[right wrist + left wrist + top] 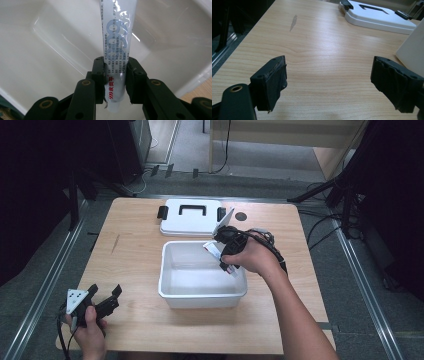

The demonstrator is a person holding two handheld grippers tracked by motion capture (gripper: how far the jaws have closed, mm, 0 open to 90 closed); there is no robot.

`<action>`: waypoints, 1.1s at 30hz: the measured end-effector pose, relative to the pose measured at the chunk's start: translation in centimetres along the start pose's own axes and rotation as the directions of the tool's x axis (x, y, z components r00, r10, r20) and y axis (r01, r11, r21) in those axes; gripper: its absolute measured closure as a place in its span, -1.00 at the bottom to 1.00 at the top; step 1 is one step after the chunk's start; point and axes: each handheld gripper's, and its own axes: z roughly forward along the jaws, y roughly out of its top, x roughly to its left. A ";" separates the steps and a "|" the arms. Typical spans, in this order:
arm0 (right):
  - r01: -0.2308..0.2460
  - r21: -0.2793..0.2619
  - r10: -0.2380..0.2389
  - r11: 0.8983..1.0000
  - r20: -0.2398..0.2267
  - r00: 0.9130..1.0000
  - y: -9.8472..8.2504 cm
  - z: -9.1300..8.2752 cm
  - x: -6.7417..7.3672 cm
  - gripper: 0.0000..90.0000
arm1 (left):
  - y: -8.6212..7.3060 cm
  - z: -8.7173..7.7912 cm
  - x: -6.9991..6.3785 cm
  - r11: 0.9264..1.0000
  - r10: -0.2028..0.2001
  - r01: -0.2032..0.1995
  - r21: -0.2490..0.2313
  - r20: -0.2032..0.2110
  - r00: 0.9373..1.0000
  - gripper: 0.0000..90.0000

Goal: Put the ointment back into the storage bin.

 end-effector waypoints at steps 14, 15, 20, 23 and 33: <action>0.063 0.055 -0.065 0.996 0.044 0.997 0.0 2.6 0.8 0.61 | 0.0 0.0 0.0 1.000 0.000 0.000 0.002 0.000 1.000 -0.69; 0.073 0.054 -0.076 0.996 0.053 0.996 0.1 2.8 0.9 0.61 | 0.0 0.0 0.0 1.000 0.000 0.000 0.002 0.000 1.000 -0.69; 0.121 0.053 -0.124 0.991 0.063 0.990 0.2 3.7 1.2 0.61 | 0.0 0.0 0.1 1.000 0.000 0.000 0.004 0.002 1.000 -0.69; 0.158 0.060 -0.162 0.986 0.076 0.984 0.3 4.3 1.4 0.61 | 0.0 0.0 0.1 1.000 -0.003 0.003 0.004 0.002 1.000 -0.69; 0.190 0.065 -0.195 0.980 0.068 0.979 0.1 5.6 1.1 0.60 | 0.0 0.0 0.1 1.000 -0.003 0.003 0.004 0.002 1.000 -0.69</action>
